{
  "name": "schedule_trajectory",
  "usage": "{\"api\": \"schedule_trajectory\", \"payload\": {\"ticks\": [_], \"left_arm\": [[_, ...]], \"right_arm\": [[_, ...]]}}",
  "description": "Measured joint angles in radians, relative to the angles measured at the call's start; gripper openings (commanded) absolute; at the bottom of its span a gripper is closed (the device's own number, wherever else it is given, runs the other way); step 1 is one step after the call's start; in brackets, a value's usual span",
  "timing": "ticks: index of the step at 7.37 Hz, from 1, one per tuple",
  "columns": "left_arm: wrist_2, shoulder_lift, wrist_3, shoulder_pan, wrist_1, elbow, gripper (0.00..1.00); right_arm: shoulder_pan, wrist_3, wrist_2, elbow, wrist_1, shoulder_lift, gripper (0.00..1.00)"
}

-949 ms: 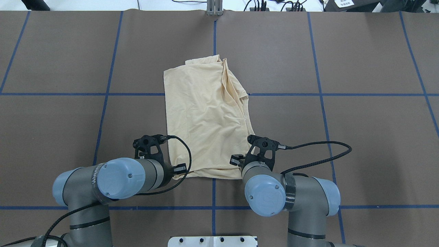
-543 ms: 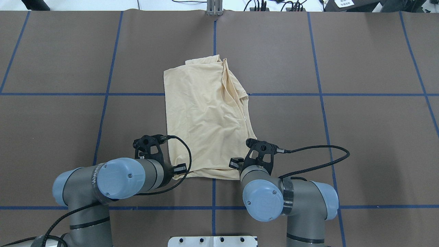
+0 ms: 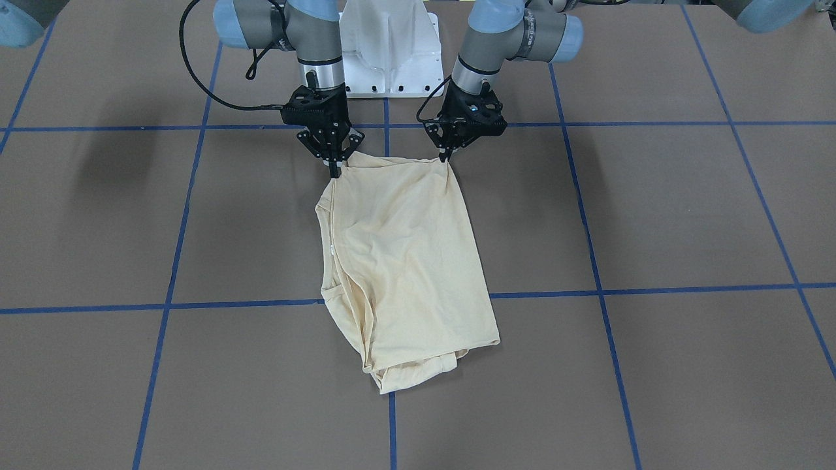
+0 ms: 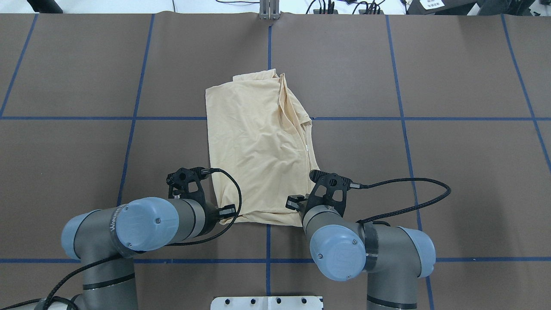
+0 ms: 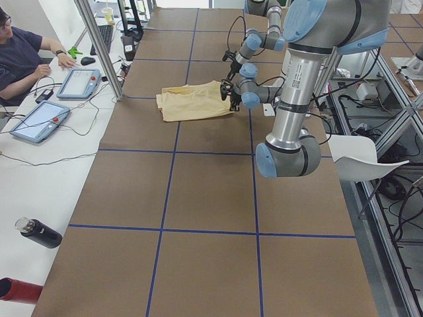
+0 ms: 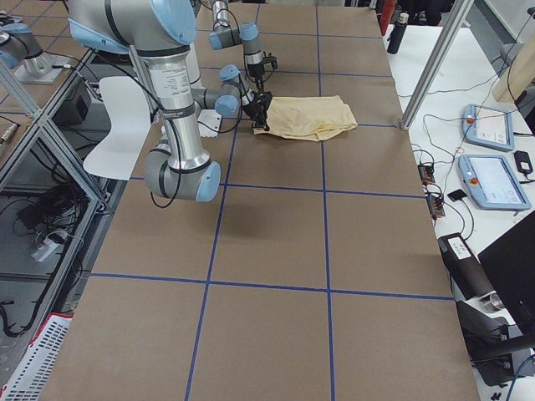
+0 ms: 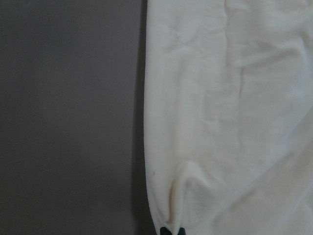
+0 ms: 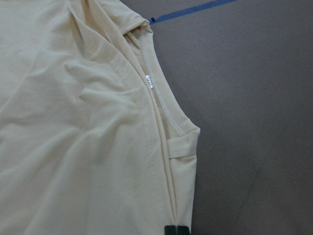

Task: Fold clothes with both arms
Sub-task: 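Grasp the near corners of the shirt with the left and right grippers, then lift the near edge with both grippers and fold it away from the robot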

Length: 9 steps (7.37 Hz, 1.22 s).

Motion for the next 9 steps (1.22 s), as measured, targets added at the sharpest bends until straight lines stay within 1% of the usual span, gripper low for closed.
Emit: {"api": "schedule_trajectory", "payload": {"ticks": [1, 2, 4, 5, 6, 7, 8, 9], "left_arm": [[-0.001, 0.006, 0.000, 0.008, 0.011, -0.061, 0.00], [-0.002, 0.009, -0.002, 0.032, 0.054, -0.140, 0.00], [-0.003, 0.009, -0.039, 0.104, 0.237, -0.354, 0.00], [-0.005, 0.007, -0.057, 0.133, 0.325, -0.427, 0.00], [-0.007, 0.003, -0.060, 0.144, 0.369, -0.440, 0.00], [-0.007, -0.008, -0.049, 0.135, 0.387, -0.403, 0.00], [-0.004, -0.028, -0.019, 0.102, 0.391, -0.346, 0.00], [-0.003, -0.045, 0.023, 0.054, 0.391, -0.290, 0.00]], "right_arm": [[-0.018, -0.007, 0.002, 0.070, -0.011, -0.033, 0.00], [-0.059, -0.009, 0.002, 0.171, -0.056, -0.068, 0.00], [-0.173, -0.002, -0.003, 0.410, -0.250, -0.096, 0.00], [-0.203, 0.001, -0.004, 0.485, -0.327, -0.094, 0.00], [-0.196, -0.001, -0.003, 0.494, -0.361, -0.083, 0.00], [-0.148, -0.011, 0.001, 0.441, -0.370, -0.051, 0.00], [-0.082, -0.034, 0.006, 0.361, -0.357, -0.010, 0.00], [-0.020, -0.063, 0.010, 0.282, -0.312, 0.017, 0.00]]}}
